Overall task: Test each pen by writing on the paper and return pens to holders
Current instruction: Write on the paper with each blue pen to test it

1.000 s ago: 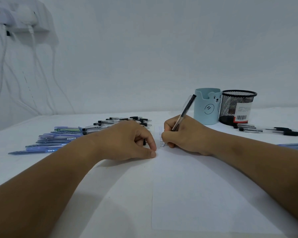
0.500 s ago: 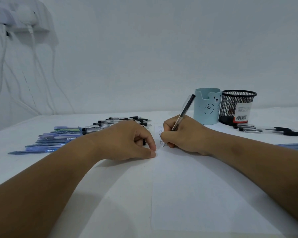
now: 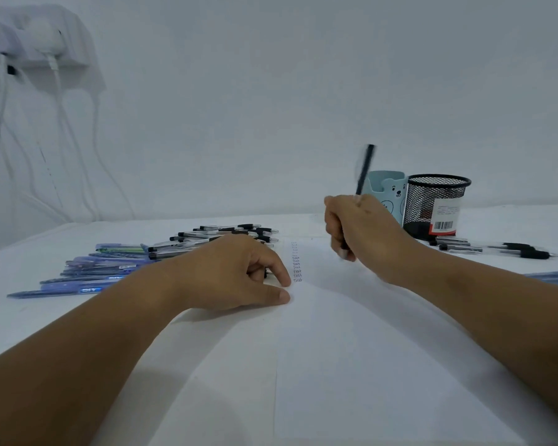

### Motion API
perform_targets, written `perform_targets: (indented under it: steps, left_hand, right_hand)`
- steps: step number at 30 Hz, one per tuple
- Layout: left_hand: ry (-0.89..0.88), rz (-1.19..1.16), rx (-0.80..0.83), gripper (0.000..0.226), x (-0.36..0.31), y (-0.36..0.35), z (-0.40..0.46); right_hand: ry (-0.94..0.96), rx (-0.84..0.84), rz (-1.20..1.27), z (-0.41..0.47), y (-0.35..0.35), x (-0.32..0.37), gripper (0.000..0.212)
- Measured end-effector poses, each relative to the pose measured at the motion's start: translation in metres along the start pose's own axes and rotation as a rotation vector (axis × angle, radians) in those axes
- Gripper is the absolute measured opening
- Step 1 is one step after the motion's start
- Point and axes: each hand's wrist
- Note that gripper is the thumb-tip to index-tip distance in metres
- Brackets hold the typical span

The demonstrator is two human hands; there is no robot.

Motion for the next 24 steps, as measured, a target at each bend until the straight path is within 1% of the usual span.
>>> perform_targets:
  steps: [2, 5, 8, 14, 16, 18, 20, 22, 24]
  left_hand:
    - [0.003, 0.007, 0.002, 0.012, 0.000, 0.000, 0.000]
    - [0.002, 0.003, 0.004, 0.012, 0.000, 0.001, 0.001]
    - [-0.003, 0.004, 0.005, 0.013, 0.000, 0.000, 0.001]
    - [0.003, -0.008, -0.011, 0.009, 0.000, -0.001, -0.001]
    - [-0.008, -0.003, -0.071, 0.002, -0.002, -0.002, 0.000]
    - [-0.043, -0.003, -0.186, 0.010, -0.005, -0.006, 0.001]
    - [-0.092, -0.016, -0.288, 0.014, -0.010, -0.014, 0.002]
    - [-0.161, -0.017, -0.314, 0.012, -0.016, -0.023, 0.004]
    - [-0.229, 0.018, -0.303, 0.009, -0.020, -0.033, 0.007]
  right_hand:
    - [0.046, -0.016, -0.097, 0.001, 0.005, -0.001, 0.043]
    - [0.103, -0.028, -0.231, 0.001, 0.009, -0.007, 0.030]
    - [0.156, -0.052, -0.308, 0.001, 0.010, -0.012, 0.029]
    - [0.158, -0.048, -0.492, -0.002, 0.011, -0.006, 0.032]
    - [0.180, -0.035, -0.516, -0.003, 0.014, -0.004, 0.031]
    - [0.216, -0.007, -0.531, -0.004, 0.019, 0.001, 0.029]
    - [0.223, 0.058, -0.587, -0.003, 0.029, 0.008, 0.023]
    - [0.195, 0.108, -0.734, 0.001, 0.044, 0.012, 0.016]
    - [0.143, 0.122, -0.848, 0.006, 0.064, 0.014, 0.012]
Point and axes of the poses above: each hand's wrist, its own z-axis towards the middle knuckle, its own y-axis out of the back of the hand, x = y × z, and after that the axes turned 9 degrees about -y, right-handed
